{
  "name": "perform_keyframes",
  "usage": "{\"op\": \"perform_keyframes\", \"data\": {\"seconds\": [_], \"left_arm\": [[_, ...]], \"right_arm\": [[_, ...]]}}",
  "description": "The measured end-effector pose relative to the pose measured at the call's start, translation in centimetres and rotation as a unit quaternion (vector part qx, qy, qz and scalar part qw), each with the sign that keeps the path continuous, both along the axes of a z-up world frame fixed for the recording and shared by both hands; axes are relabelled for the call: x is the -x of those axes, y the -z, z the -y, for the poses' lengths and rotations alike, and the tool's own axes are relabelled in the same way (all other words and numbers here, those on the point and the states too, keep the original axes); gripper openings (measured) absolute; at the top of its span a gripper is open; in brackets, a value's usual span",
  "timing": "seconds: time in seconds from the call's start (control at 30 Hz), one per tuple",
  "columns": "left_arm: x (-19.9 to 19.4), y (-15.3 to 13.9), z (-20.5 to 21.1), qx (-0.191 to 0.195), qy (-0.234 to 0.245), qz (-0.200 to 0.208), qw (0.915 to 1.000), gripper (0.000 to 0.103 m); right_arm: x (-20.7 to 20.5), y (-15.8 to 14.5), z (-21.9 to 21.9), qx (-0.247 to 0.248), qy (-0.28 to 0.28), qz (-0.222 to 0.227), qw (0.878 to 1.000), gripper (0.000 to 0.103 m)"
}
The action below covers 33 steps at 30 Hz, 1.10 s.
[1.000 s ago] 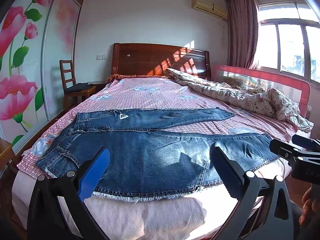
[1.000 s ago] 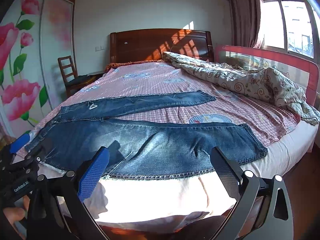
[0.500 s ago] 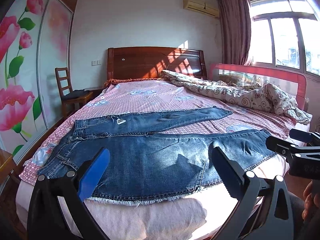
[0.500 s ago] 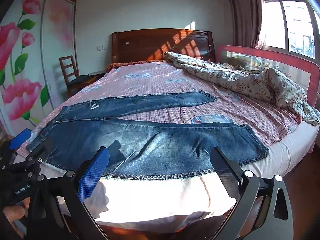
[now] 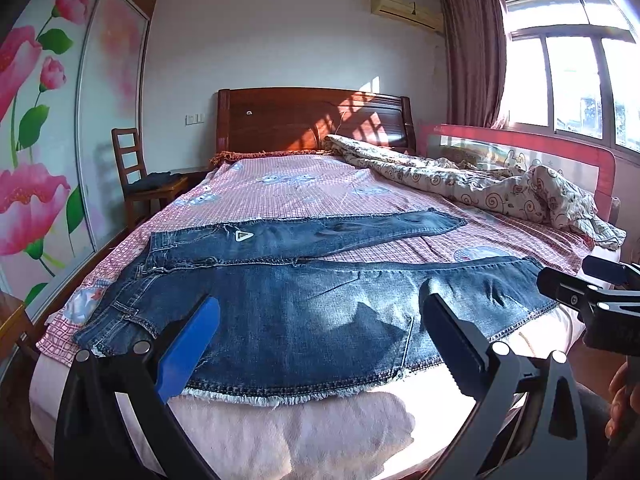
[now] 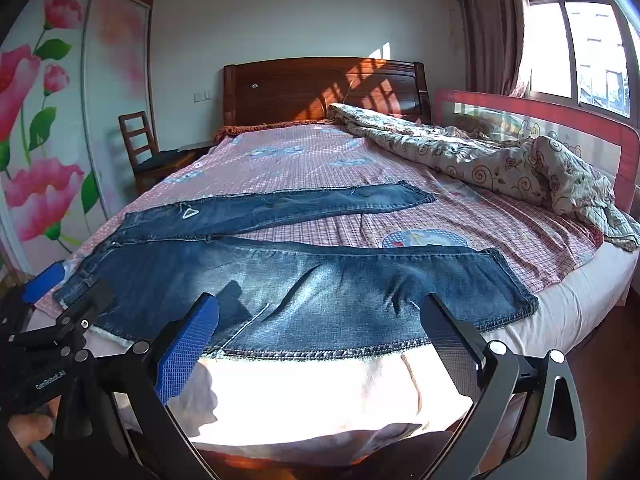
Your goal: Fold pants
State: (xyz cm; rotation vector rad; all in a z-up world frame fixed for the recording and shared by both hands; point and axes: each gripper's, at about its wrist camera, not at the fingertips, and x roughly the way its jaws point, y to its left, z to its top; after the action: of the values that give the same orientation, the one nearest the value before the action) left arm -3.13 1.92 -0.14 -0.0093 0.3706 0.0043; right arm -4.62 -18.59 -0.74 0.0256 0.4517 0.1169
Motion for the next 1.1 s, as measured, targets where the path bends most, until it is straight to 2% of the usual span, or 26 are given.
{"op": "perform_keyframes", "data": {"seconds": [0.57,0.97,1.1], "left_arm": [[-0.7,0.9,-0.4,0.006,-0.005,-0.018,0.9998,0.101],[-2.2,1.0,-1.0,0.009,0.005,-0.037,0.9993,0.101],[-4.1,-0.2,-2.8,-0.014,0.028,-0.050,0.9983,0.101]], "right_arm": [[-0.8,0.7,0.0,0.000,-0.003,-0.015,1.000,0.100],[-2.4,2.0,-0.3,-0.015,-0.021,-0.043,0.999,0.100],[-3.3,2.9,-0.3,-0.022,-0.038,-0.072,0.996,0.100]]}}
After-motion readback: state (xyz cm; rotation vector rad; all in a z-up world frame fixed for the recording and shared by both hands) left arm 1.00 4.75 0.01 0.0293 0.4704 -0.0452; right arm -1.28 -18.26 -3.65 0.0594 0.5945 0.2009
